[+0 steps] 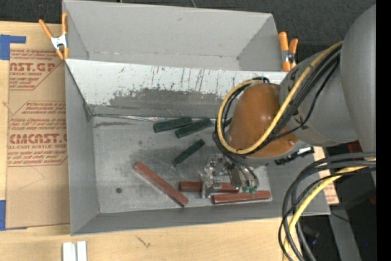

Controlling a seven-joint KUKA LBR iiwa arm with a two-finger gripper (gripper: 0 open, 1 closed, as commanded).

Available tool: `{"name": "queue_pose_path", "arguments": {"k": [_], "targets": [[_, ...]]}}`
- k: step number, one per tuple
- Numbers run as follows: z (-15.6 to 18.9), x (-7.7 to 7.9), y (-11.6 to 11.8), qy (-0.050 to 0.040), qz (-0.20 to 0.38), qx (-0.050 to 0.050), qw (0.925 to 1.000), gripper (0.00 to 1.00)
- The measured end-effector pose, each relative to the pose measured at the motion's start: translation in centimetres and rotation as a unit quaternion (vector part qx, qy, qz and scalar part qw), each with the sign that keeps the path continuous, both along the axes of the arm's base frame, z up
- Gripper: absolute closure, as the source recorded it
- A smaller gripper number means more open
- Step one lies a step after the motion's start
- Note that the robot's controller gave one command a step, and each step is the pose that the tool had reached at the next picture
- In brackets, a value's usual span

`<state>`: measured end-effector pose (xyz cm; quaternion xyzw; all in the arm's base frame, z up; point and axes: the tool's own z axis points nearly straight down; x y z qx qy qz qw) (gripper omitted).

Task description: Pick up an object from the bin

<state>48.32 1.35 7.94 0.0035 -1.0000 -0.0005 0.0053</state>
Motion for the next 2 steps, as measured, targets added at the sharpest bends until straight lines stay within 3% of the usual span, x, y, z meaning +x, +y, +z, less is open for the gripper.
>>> {"name": "queue_pose_path", "arguments": {"k": [1, 2], "targets": [[3.5, 0.4, 1.7, -0.0060, -0.049, 0.000, 0.9988, 1.00], [12.5, -0.2, -2.1, -0.0056, -0.007, 0.000, 1.0000, 1.00]]}}
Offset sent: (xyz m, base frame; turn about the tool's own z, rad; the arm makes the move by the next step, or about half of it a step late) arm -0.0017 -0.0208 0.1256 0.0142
